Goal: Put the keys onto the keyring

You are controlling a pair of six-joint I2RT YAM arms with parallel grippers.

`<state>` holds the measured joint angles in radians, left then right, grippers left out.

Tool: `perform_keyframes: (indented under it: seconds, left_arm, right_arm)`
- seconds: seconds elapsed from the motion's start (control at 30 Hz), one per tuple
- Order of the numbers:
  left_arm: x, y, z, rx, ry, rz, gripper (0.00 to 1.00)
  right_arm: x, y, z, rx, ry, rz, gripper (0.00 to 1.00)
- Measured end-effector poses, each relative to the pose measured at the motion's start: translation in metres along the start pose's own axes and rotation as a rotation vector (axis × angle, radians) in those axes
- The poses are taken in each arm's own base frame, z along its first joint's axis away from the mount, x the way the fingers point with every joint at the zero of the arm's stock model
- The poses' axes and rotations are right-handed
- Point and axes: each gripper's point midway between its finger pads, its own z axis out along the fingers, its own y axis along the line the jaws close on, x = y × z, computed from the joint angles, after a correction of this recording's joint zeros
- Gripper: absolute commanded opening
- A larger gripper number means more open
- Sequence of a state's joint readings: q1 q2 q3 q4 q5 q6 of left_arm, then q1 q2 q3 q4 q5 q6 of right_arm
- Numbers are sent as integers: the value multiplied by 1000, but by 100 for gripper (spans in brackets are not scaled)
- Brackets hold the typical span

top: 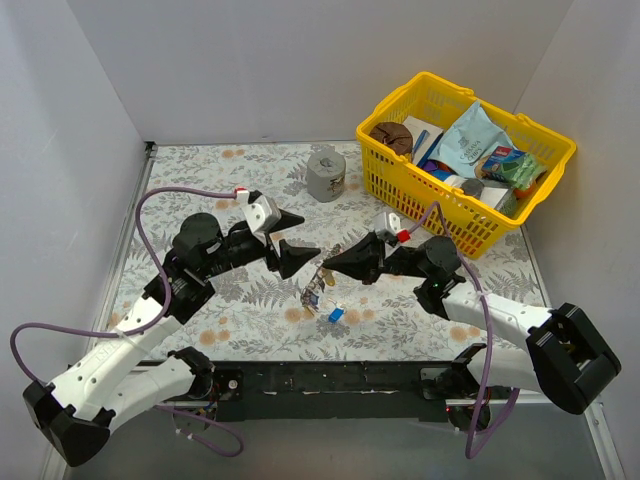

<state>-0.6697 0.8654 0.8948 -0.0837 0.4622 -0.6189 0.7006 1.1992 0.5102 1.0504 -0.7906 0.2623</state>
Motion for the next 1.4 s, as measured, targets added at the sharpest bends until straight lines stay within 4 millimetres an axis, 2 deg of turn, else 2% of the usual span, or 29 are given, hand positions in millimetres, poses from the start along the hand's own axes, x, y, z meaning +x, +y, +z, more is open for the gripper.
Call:
perform_keyframes:
  seconds: [0.13,0.23,0.3,0.47,0.67,0.8,1.17,1.27,1.3,1.4]
  left_arm:
    - [-1,-11,-3,51,-33,10,67]
    - [-3,-18,-6,85,-60,25,64]
    - [-6,-22,-8,105,-80,34,56]
    - [-8,-36,-13,170,-125,60,52]
    - [4,-41,-12,204,-125,49,43]
    - [13,-41,-6,220,-114,28,32]
    - [38,-46,12,305,-52,-45,29]
    - [39,-47,13,313,-47,-52,22]
    - [39,-47,13,315,-49,-50,16]
    - [37,-48,13,318,-56,-46,7]
  right_arm:
    - [-12,5,-3,0,-68,2,1]
    - [-6,7,-8,24,-82,56,1]
    - [1,7,-11,37,-74,101,1]
    - [-2,9,-11,36,-84,136,1]
    - [-11,9,-12,46,-109,117,1]
    - [-25,13,-14,43,-140,77,1]
    - [-31,15,-15,40,-156,60,1]
    - [-33,16,-15,40,-159,55,1]
    - [-33,16,-15,39,-160,53,1]
    - [-35,16,-16,40,-163,49,1]
